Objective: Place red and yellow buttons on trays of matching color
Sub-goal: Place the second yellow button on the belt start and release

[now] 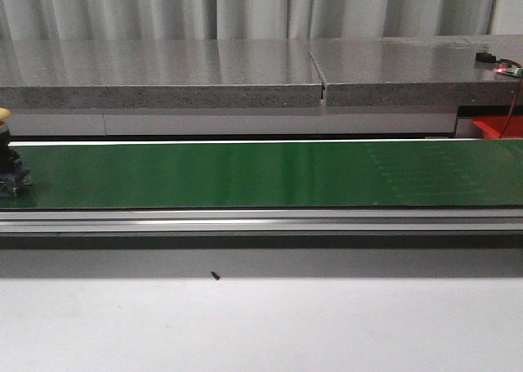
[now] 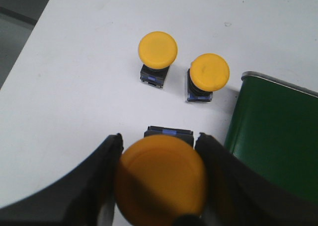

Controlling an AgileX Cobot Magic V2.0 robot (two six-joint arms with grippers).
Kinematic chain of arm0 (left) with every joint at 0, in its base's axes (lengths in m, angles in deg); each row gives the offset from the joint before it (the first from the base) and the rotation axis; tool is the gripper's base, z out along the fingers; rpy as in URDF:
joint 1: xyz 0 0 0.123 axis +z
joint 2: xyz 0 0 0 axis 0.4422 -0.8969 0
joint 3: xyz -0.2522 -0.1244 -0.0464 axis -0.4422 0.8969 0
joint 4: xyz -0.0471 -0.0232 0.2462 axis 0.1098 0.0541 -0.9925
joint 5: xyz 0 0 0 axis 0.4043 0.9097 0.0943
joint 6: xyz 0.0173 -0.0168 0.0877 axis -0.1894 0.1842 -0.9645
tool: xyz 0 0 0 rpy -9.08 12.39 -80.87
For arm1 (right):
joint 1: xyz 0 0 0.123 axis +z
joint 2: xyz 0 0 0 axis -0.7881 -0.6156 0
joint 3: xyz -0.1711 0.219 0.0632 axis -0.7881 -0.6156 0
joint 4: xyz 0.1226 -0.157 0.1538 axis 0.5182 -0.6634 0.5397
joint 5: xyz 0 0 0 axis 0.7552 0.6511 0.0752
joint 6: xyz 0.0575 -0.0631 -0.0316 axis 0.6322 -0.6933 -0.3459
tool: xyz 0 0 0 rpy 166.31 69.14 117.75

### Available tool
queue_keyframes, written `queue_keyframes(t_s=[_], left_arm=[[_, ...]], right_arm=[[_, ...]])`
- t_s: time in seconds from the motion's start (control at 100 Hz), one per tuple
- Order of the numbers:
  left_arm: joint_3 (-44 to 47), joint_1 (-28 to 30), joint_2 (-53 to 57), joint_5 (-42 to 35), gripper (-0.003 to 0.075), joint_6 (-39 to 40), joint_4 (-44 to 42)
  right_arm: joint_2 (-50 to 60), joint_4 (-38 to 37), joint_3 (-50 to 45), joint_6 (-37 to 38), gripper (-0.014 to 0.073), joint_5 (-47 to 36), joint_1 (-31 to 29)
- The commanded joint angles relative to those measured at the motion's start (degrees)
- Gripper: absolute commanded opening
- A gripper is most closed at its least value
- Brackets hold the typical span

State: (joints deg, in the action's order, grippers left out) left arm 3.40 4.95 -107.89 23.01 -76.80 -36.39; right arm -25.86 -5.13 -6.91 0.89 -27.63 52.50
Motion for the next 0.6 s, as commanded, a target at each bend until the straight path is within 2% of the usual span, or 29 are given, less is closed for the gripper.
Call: queue_keyframes(t_s=[0.0,0.18,0.44,0.59], left_arm=[[-0.5,-0.8,4.4,-2.0,0.0221,-0.2,1.7],[1.8,-4.2,7.7,-1.5,0.0221,-0.2,4.3],[5.3,-11.0,8.7,-1.8,0.0221,-0.2,2.2],[8.6,-12.1,8.7,-3.6,0.0221,-0.2,2.0]], right_arm=[[-0.1,-0.4,1.3,-0.2,-0.0067,-4.0,0.1],[-0.1,-0.4,1.3,-0.2,-0.0067,-4.0,0.1],[-0.1,-0.4,1.3,-0.2,-0.0067,-4.0,0.1],[-0.1,-0.4,1.3,-0.2,-0.0067,-4.0,0.1]])
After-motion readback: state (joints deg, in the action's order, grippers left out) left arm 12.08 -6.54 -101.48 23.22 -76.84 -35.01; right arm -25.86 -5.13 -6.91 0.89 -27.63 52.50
